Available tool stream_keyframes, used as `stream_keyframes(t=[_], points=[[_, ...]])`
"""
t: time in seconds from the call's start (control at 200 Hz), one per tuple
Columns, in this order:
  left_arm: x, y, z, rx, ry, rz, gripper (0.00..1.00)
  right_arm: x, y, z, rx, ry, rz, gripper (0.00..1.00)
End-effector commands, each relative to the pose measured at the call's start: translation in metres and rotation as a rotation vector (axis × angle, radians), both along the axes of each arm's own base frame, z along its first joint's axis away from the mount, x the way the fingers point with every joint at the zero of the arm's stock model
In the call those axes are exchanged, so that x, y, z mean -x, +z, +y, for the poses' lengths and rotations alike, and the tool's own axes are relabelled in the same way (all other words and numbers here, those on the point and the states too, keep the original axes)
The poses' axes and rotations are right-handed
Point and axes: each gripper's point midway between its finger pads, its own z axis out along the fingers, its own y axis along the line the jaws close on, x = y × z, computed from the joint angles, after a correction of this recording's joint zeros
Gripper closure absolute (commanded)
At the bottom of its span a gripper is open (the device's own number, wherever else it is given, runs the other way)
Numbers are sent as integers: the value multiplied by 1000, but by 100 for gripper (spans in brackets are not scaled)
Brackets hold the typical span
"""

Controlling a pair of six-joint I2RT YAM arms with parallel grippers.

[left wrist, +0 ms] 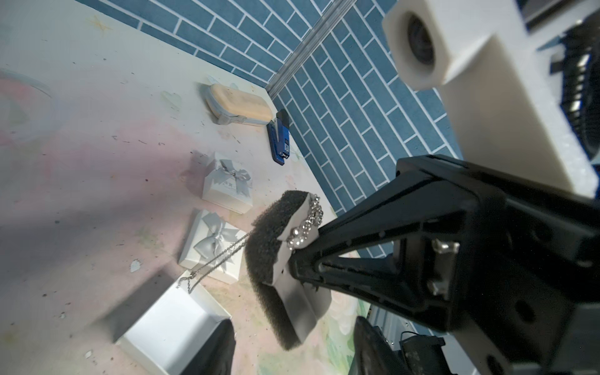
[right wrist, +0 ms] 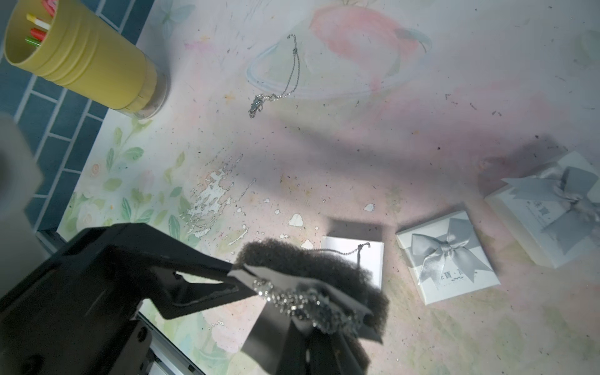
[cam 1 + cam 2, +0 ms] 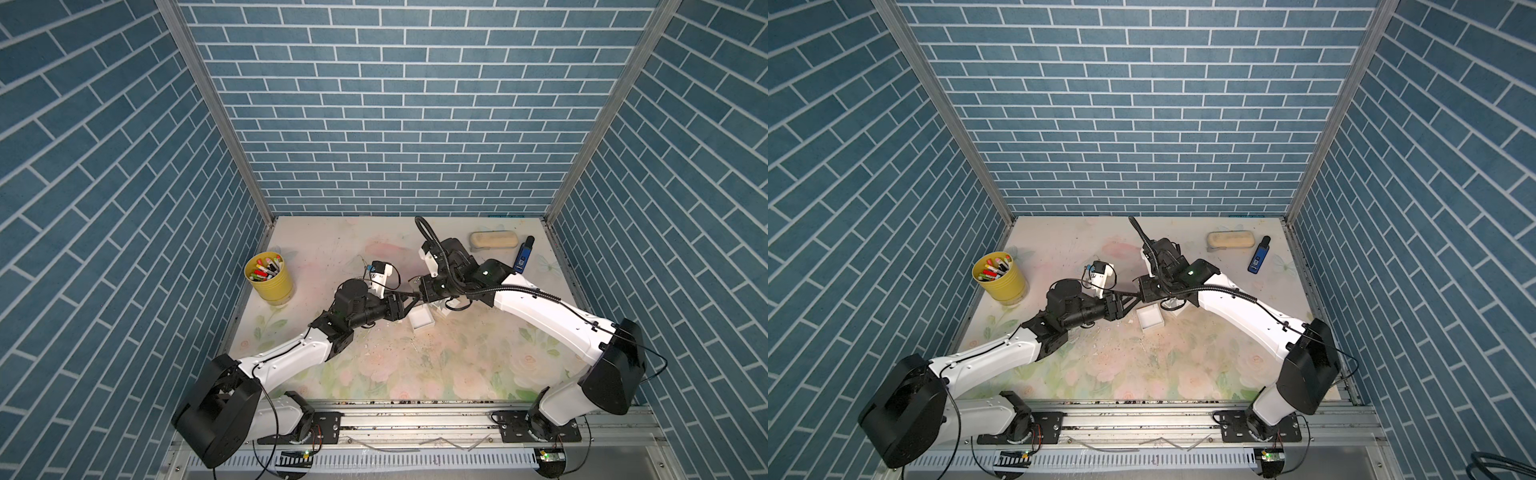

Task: Take the necklace out of the lift-off lid jewelry box
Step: Take out the inner lining from the jewelry box.

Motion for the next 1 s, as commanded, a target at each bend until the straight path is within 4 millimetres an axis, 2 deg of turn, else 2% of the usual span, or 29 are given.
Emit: stream_keyframes(t=[0.0, 0.26, 0.435, 0.64, 0.82, 0.995], points=[[-6, 25, -7, 64, -18, -33, 43, 1, 19, -1, -61, -43, -10, 100], [-10, 33, -12, 107, -29, -32, 51, 2, 27, -1, -95, -45, -8, 100], [-9, 27, -16, 116, -56, -9, 52, 0, 28, -1, -102, -49, -12, 100], [-9, 28, -18, 140, -64, -16, 64, 0, 28, -2, -104, -50, -14, 100], [-8, 33, -18, 145, -79, -38, 87, -1, 28, -2, -101, -52, -15, 100], [-5, 37, -17, 139, -87, -73, 94, -2, 32, -7, -99, -65, -27, 98]])
